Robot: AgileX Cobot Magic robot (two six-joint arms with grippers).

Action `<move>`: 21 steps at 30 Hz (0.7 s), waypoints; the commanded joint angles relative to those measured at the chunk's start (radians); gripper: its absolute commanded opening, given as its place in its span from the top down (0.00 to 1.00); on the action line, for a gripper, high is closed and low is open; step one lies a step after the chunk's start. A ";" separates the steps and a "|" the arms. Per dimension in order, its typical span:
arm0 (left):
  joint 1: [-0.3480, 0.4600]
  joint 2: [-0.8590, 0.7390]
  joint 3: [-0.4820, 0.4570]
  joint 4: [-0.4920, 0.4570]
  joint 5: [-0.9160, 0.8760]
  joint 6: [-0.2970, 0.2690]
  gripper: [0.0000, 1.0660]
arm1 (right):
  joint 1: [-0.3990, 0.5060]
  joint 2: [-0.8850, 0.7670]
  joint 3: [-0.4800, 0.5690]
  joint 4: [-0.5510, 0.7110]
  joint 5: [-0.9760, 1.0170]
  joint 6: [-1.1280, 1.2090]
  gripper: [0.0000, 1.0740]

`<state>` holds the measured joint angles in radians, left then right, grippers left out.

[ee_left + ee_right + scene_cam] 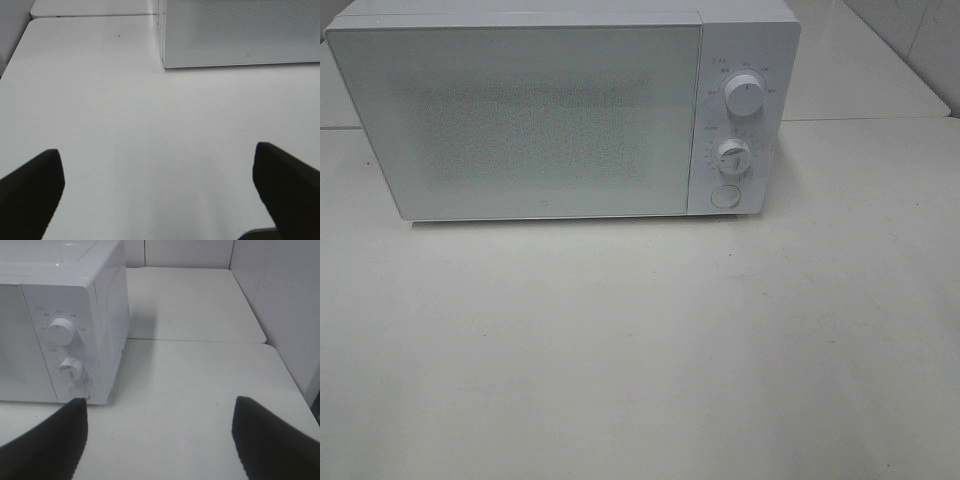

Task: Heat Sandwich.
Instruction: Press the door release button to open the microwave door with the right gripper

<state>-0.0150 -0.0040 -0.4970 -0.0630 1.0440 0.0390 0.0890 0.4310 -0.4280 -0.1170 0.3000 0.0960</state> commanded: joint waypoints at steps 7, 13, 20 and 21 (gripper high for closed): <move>0.003 -0.021 0.002 0.004 -0.008 -0.003 0.09 | -0.010 0.215 0.004 0.002 -0.222 0.007 0.29; 0.003 -0.021 0.002 0.004 -0.008 -0.003 0.09 | -0.010 0.353 0.004 0.002 -0.345 0.008 0.29; 0.003 -0.021 0.002 0.004 -0.008 -0.003 0.09 | -0.010 0.521 0.004 0.001 -0.598 0.040 0.29; 0.003 -0.021 0.002 0.004 -0.008 -0.003 0.09 | -0.010 0.521 0.004 0.001 -0.598 0.040 0.29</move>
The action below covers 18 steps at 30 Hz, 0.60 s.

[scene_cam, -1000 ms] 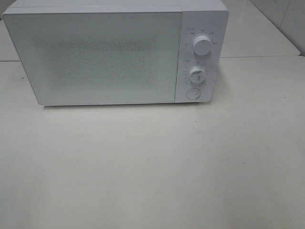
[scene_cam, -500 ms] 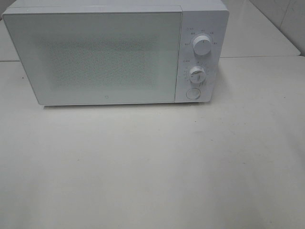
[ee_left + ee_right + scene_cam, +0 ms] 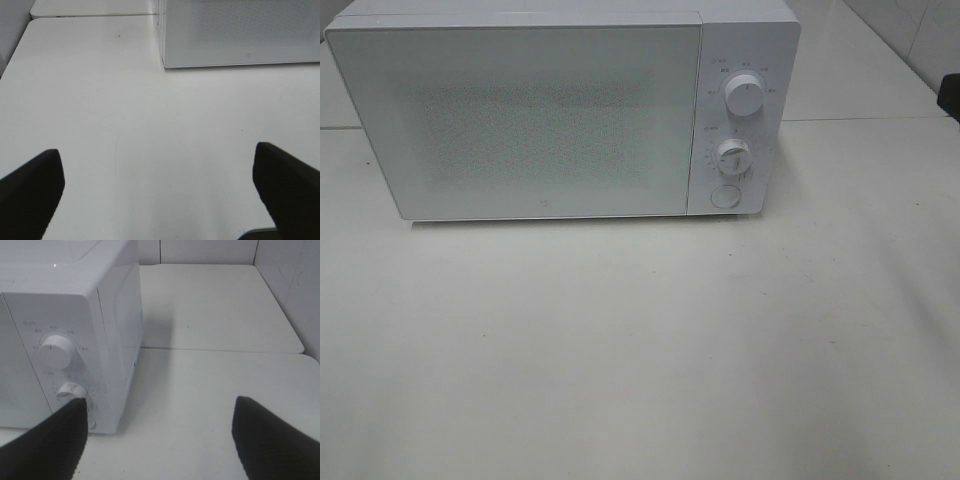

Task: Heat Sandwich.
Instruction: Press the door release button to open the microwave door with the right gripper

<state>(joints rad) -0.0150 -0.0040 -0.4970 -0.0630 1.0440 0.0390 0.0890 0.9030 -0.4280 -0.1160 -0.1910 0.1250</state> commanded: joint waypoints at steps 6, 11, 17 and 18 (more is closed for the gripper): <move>0.003 -0.021 0.002 0.004 -0.008 -0.003 0.09 | -0.010 0.184 0.004 0.000 -0.288 0.010 0.29; 0.003 -0.021 0.002 0.004 -0.008 -0.003 0.09 | -0.010 0.305 0.004 -0.003 -0.419 0.003 0.29; 0.003 -0.021 0.002 0.004 -0.008 -0.003 0.09 | -0.006 0.439 0.004 -0.002 -0.553 -0.004 0.29; 0.003 -0.021 0.002 0.004 -0.008 -0.003 0.09 | -0.006 0.473 0.010 0.004 -0.600 -0.004 0.29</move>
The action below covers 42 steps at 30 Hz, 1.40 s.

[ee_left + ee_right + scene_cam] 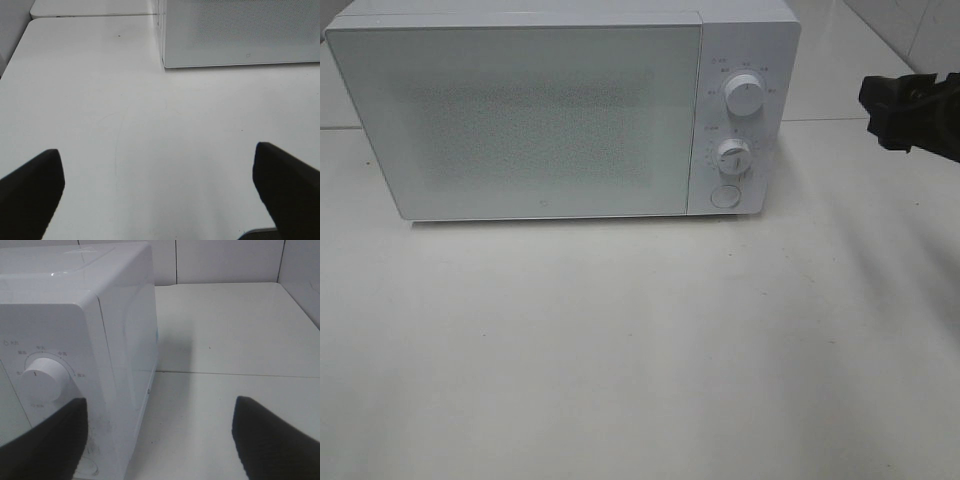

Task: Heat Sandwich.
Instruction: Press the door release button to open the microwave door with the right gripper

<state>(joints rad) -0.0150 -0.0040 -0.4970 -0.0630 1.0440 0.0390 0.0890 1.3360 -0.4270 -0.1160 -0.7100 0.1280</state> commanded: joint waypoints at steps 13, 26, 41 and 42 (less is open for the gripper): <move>0.003 -0.021 0.002 0.004 -0.008 -0.003 0.09 | 0.170 0.180 0.096 0.351 -0.335 -0.232 0.29; 0.003 -0.021 0.002 0.004 -0.008 -0.003 0.09 | 0.417 0.358 0.096 0.552 -0.473 -0.251 0.29; 0.003 -0.021 0.002 0.004 -0.008 -0.003 0.09 | 0.566 0.459 0.096 0.682 -0.509 -0.243 0.29; 0.003 -0.021 0.002 0.004 -0.008 -0.003 0.09 | 0.568 0.459 0.096 0.682 -0.509 -0.243 0.29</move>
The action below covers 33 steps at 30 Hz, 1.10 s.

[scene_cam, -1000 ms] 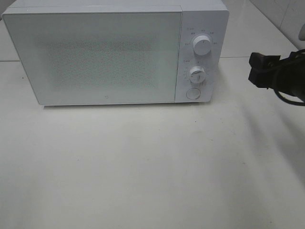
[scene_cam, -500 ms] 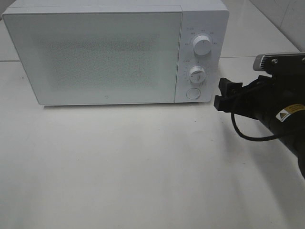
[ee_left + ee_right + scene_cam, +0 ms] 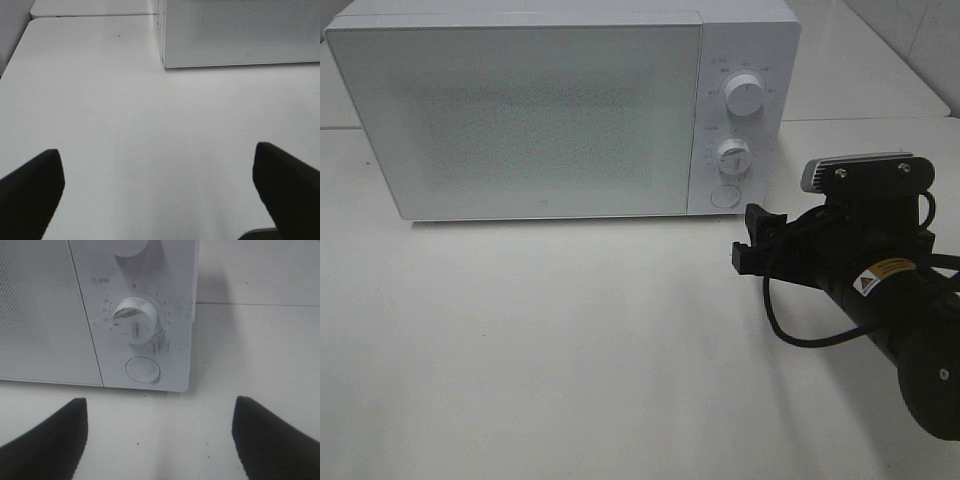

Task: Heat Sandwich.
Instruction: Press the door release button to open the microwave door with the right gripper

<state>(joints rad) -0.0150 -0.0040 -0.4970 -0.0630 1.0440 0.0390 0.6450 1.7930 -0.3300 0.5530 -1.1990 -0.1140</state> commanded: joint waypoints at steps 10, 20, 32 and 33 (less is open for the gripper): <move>0.003 -0.021 0.002 0.004 -0.008 -0.003 0.09 | 0.012 0.002 -0.001 0.014 -0.026 0.232 0.29; 0.003 -0.021 0.002 0.004 -0.008 -0.003 0.09 | 0.012 0.002 -0.001 0.011 -0.027 0.815 0.29; 0.003 -0.021 0.002 0.004 -0.008 -0.003 0.09 | 0.012 0.002 -0.001 0.010 -0.025 1.375 0.44; 0.003 -0.021 0.002 0.004 -0.008 -0.003 0.09 | 0.012 0.002 -0.001 0.010 -0.023 1.441 0.50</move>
<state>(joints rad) -0.0150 -0.0040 -0.4970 -0.0630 1.0440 0.0390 0.6510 1.8000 -0.3300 0.5660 -1.2030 1.2620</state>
